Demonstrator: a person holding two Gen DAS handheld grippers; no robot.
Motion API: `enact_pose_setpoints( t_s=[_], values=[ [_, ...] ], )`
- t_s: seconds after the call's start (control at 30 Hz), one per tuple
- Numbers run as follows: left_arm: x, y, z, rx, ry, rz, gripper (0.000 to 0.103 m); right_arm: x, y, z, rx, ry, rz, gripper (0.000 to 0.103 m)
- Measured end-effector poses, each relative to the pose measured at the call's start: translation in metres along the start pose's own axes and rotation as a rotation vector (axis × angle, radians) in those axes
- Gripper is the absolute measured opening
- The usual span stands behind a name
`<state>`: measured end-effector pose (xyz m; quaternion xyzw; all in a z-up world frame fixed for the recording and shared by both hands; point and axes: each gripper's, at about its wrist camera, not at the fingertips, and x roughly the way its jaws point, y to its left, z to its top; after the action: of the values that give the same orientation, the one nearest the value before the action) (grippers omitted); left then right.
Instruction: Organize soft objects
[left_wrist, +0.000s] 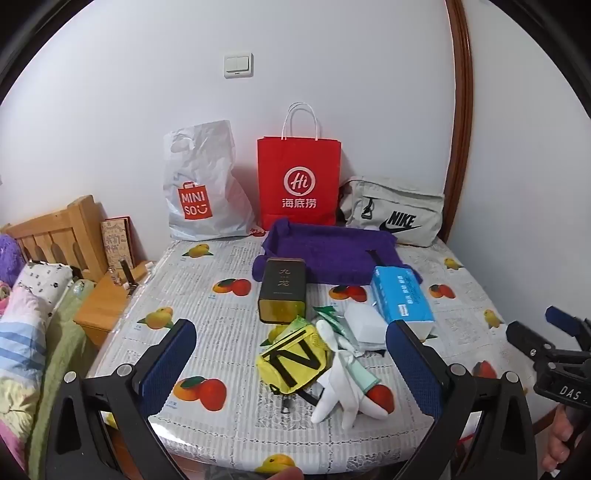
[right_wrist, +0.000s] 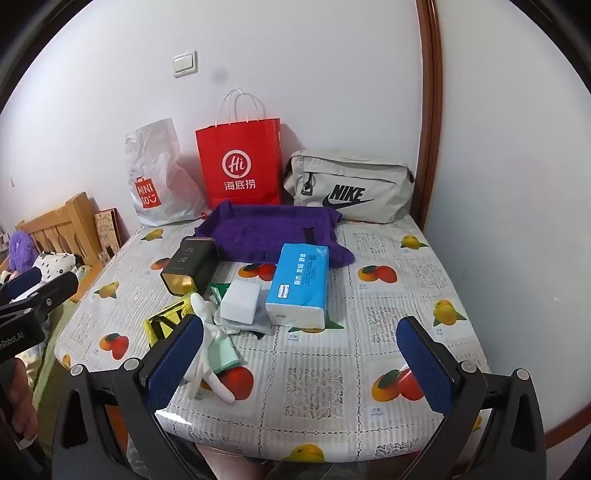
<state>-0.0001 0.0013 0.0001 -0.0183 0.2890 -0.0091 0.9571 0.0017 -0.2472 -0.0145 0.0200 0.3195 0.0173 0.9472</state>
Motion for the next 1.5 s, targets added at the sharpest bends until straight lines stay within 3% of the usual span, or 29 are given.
enact_pose_setpoints(
  t_s=[0.1, 0.13, 1.5],
  values=[
    [0.003, 0.004, 0.005, -0.022, 0.022, -0.024, 0.103, -0.002, 0.001, -0.001, -0.006, -0.004, 0.001, 0.103],
    [-0.001, 0.004, 0.001, -0.019, -0.021, -0.015, 0.103, -0.003, 0.002, -0.001, -0.009, -0.005, 0.005, 0.103],
    [-0.001, 0.005, -0.004, 0.01, 0.006, 0.014, 0.103, -0.009, -0.006, -0.001, 0.045, -0.022, 0.025, 0.103]
  ],
)
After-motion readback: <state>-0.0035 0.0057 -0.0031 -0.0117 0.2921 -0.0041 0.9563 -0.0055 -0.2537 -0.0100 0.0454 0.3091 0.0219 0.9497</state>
